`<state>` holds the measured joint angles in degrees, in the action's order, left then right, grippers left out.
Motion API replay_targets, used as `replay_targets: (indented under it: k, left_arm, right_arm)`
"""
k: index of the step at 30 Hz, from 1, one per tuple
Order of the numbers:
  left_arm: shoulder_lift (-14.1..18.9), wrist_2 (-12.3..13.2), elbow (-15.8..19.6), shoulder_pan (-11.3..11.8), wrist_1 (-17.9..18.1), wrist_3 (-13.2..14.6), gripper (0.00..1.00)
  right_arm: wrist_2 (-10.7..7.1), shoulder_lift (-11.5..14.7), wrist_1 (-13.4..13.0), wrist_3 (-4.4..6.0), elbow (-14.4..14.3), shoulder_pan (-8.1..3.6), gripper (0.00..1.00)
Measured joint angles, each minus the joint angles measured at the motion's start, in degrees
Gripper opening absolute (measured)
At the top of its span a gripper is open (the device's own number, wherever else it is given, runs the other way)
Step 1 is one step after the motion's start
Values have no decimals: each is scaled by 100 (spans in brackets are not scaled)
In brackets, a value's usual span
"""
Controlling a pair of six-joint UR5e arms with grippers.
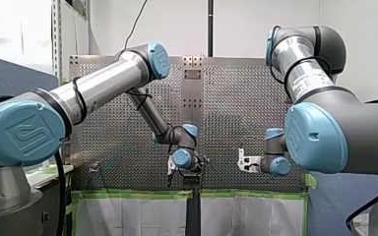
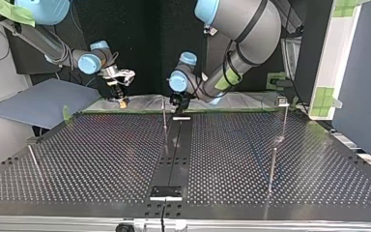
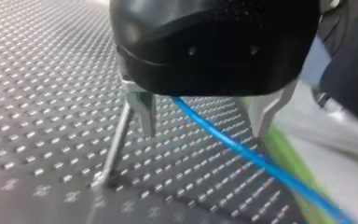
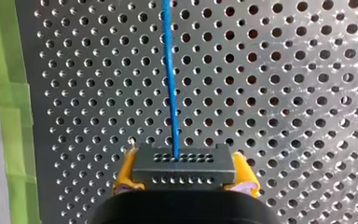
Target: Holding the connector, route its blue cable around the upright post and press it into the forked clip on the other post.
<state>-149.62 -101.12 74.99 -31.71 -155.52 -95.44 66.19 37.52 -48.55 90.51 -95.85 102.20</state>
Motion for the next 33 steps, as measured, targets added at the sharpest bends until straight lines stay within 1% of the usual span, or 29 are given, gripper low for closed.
replay_targets:
  k: [3, 11, 16, 19, 24, 30, 33]
  left_arm:
    - [57, 142, 98, 16, -58, -4, 100]
    - [198, 526, 445, 10, 69, -14, 100]
    - [369, 781, 588, -28, 87, -3, 100]
    - [470, 877, 670, -29, 99, -1, 100]
    - [574, 868, 785, -24, 129, 0, 100]
    - [615, 755, 919, -28, 174, 0, 100]
    - [657, 738, 985, -34, 205, 0, 100]
  right_arm:
    - [-1, -1, 8, -1, 0, -1, 0]
    - [-7, -9, 11, 3, 0, -2, 0]
    - [-15, -5, 60, -3, 0, -2, 0]
    - [-16, -3, 76, -5, 0, -2, 0]
    - [-18, -2, 81, -5, 0, 0, 0]
    - [-52, -3, 73, 2, 0, -1, 0]
    - [-59, -3, 71, 7, 0, -2, 0]
